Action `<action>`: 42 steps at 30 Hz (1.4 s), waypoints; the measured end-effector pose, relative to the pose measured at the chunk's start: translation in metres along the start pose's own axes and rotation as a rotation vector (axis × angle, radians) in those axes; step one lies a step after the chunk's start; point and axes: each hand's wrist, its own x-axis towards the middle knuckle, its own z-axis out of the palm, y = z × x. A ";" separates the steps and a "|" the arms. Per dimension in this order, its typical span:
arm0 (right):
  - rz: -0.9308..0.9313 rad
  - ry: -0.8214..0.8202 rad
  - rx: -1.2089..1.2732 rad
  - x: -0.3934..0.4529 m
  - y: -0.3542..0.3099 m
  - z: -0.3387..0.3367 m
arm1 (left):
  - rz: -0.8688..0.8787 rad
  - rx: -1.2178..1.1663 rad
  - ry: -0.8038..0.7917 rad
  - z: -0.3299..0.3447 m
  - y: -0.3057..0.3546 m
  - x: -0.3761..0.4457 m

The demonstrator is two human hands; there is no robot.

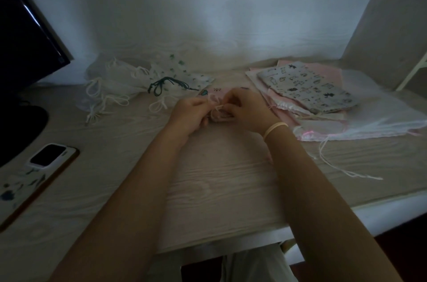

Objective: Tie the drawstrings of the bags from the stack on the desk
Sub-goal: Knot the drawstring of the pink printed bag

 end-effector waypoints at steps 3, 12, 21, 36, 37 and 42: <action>0.011 -0.009 0.069 0.000 0.000 -0.002 | 0.044 0.028 0.035 -0.002 -0.003 0.003; -0.019 0.046 0.056 -0.003 -0.007 0.005 | 0.110 0.043 0.133 0.004 -0.001 0.005; -0.042 0.159 -0.055 -0.004 -0.010 0.005 | 0.195 0.235 0.085 0.003 -0.003 0.004; -0.185 0.051 -0.442 -0.001 -0.019 0.009 | 0.358 0.587 0.168 0.007 0.000 0.003; -0.197 0.083 -0.417 -0.002 -0.017 0.009 | 0.355 0.577 0.172 0.008 0.001 0.003; -0.110 0.062 -0.146 -0.003 -0.012 0.008 | 0.403 0.578 0.181 0.007 0.002 0.001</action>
